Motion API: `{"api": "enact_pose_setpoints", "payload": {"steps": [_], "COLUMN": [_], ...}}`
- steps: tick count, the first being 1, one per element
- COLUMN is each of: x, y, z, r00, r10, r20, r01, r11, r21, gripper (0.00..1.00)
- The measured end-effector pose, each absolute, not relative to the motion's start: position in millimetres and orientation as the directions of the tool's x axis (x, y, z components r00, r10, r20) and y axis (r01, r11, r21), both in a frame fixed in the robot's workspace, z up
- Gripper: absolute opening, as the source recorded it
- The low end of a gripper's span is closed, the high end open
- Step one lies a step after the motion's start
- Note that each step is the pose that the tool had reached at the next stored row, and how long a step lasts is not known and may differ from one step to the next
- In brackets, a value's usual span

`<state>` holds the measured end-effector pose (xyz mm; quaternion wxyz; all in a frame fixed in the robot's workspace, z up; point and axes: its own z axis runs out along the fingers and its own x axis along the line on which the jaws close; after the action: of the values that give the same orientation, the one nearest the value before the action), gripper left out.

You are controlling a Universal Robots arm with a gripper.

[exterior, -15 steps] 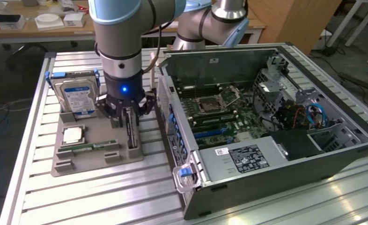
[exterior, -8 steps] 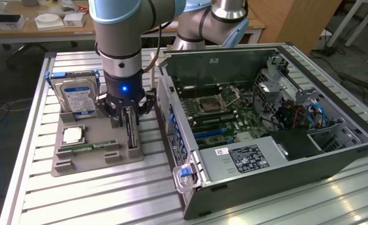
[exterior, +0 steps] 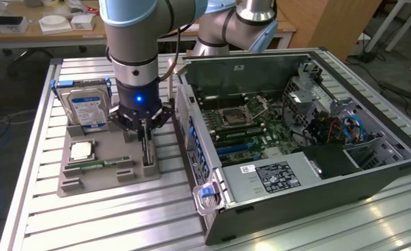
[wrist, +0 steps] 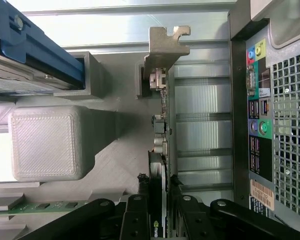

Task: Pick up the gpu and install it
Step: 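Pick up the gpu and move the gpu toward the slot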

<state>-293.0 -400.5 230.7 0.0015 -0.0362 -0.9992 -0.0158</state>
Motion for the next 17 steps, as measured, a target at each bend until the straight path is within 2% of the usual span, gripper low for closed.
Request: {"api": "enact_pose_setpoints", "payload": {"steps": [17], "x": [-293.0], "y": [-400.5], "z": [233.2], "r00": [-0.997], "r10": [0.072], "r20": [0.004], "r01": [0.073], "r11": [0.997], "r21": [0.032], "gripper": [0.26]}}
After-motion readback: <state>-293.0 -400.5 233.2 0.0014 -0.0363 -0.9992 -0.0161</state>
